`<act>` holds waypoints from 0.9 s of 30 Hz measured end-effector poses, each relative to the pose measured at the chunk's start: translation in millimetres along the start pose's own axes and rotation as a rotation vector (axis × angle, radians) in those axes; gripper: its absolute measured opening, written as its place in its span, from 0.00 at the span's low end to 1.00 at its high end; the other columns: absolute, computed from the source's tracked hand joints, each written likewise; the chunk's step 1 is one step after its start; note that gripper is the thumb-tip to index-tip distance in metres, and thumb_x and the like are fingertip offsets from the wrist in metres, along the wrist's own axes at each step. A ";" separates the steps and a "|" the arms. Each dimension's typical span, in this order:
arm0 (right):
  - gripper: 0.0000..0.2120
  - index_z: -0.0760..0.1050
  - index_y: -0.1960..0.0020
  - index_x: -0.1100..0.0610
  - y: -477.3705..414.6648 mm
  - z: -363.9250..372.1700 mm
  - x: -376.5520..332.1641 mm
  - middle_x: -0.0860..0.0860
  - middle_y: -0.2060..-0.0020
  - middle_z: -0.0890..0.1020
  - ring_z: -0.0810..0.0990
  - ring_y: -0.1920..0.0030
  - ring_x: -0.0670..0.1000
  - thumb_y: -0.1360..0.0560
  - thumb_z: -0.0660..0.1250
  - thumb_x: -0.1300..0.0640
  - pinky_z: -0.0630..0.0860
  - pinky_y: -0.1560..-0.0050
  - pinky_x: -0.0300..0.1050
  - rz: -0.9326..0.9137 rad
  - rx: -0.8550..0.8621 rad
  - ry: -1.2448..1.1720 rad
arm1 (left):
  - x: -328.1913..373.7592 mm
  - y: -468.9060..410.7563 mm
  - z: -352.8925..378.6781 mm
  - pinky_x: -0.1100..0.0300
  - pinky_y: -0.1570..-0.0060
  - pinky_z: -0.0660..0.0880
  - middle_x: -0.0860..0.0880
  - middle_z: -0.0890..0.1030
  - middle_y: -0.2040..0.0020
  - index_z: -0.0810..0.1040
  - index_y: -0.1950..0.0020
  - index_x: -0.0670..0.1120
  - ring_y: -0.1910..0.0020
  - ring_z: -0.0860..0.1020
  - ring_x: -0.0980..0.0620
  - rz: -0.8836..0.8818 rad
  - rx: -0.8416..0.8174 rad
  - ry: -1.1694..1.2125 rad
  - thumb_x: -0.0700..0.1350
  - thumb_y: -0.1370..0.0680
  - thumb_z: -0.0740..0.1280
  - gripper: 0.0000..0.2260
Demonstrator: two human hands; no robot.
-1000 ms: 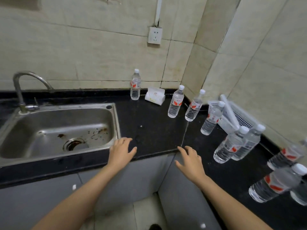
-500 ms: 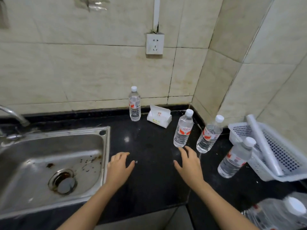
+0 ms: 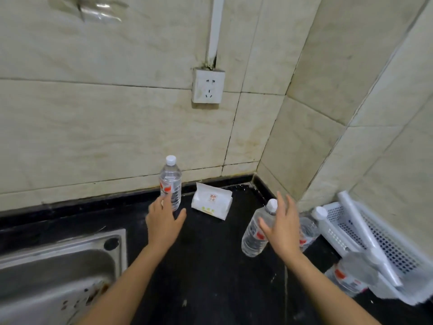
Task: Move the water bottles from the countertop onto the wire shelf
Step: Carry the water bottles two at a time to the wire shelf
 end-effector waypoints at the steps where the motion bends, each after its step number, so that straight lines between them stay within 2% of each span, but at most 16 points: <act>1: 0.40 0.56 0.28 0.60 -7.3 4.1 0.5 0.63 0.31 0.63 0.63 0.30 0.62 0.32 0.73 0.56 0.63 0.32 0.54 0.104 -0.004 -0.111 | 0.2 -18.0 0.0 0.41 0.42 0.70 0.40 0.71 0.35 0.67 0.34 0.43 0.37 0.68 0.38 -0.011 0.014 0.013 0.49 0.28 0.68 0.25; 3: 0.43 0.51 0.26 0.58 -13.4 17.1 6.1 0.59 0.29 0.61 0.60 0.29 0.58 0.32 0.74 0.57 0.58 0.30 0.50 0.309 0.022 -0.326 | 0.8 -48.4 3.1 0.40 0.41 0.68 0.38 0.67 0.33 0.63 0.31 0.42 0.35 0.65 0.36 -0.027 0.032 0.035 0.48 0.29 0.70 0.30; 6: 0.45 0.52 0.26 0.57 -14.5 39.1 12.0 0.58 0.29 0.63 0.62 0.29 0.56 0.35 0.75 0.58 0.59 0.30 0.51 0.436 0.037 -0.412 | -4.8 -82.0 11.4 0.40 0.41 0.67 0.37 0.68 0.33 0.62 0.30 0.41 0.35 0.66 0.36 -0.056 0.072 0.106 0.45 0.30 0.71 0.32; 11: 0.40 0.57 0.28 0.52 -17.2 60.8 20.2 0.56 0.32 0.67 0.67 0.32 0.56 0.34 0.74 0.63 0.66 0.31 0.54 0.461 -0.018 -0.358 | -12.4 -116.4 28.2 0.40 0.42 0.67 0.37 0.71 0.36 0.63 0.31 0.41 0.38 0.68 0.36 -0.067 0.091 0.182 0.45 0.32 0.73 0.33; 16: 0.37 0.60 0.30 0.52 -16.4 62.7 26.4 0.54 0.36 0.71 0.71 0.39 0.50 0.34 0.75 0.61 0.70 0.36 0.49 0.443 -0.044 -0.317 | -19.5 -148.2 45.7 0.39 0.41 0.68 0.39 0.73 0.37 0.61 0.31 0.45 0.40 0.70 0.35 -0.084 0.050 0.207 0.47 0.34 0.74 0.36; 18: 0.39 0.59 0.30 0.51 -14.5 64.0 29.8 0.54 0.37 0.72 0.73 0.39 0.52 0.35 0.75 0.59 0.73 0.38 0.54 0.455 -0.069 -0.309 | -21.1 -153.5 49.8 0.39 0.43 0.70 0.39 0.73 0.37 0.61 0.31 0.45 0.41 0.72 0.35 -0.080 0.051 0.261 0.45 0.34 0.74 0.36; 23: 0.40 0.57 0.30 0.49 -9.4 62.2 31.1 0.53 0.37 0.73 0.75 0.39 0.54 0.36 0.76 0.56 0.77 0.44 0.57 0.463 -0.070 -0.221 | -26.7 -148.8 54.4 0.41 0.45 0.72 0.36 0.73 0.41 0.67 0.35 0.40 0.42 0.72 0.35 -0.093 0.031 0.324 0.42 0.33 0.74 0.29; 27: 0.38 0.59 0.31 0.50 -7.5 58.4 25.9 0.55 0.38 0.73 0.76 0.41 0.55 0.35 0.75 0.57 0.77 0.44 0.57 0.449 -0.058 -0.226 | -18.1 -119.8 48.1 0.40 0.43 0.70 0.35 0.73 0.43 0.70 0.39 0.38 0.43 0.72 0.34 -0.065 0.011 0.345 0.39 0.33 0.74 0.25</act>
Point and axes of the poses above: each hand's wrist, its own y-axis away from the middle knuckle, its own z-axis out of the palm, x = y × z, the point moved 7 cm from there along -y, towards the middle knuckle
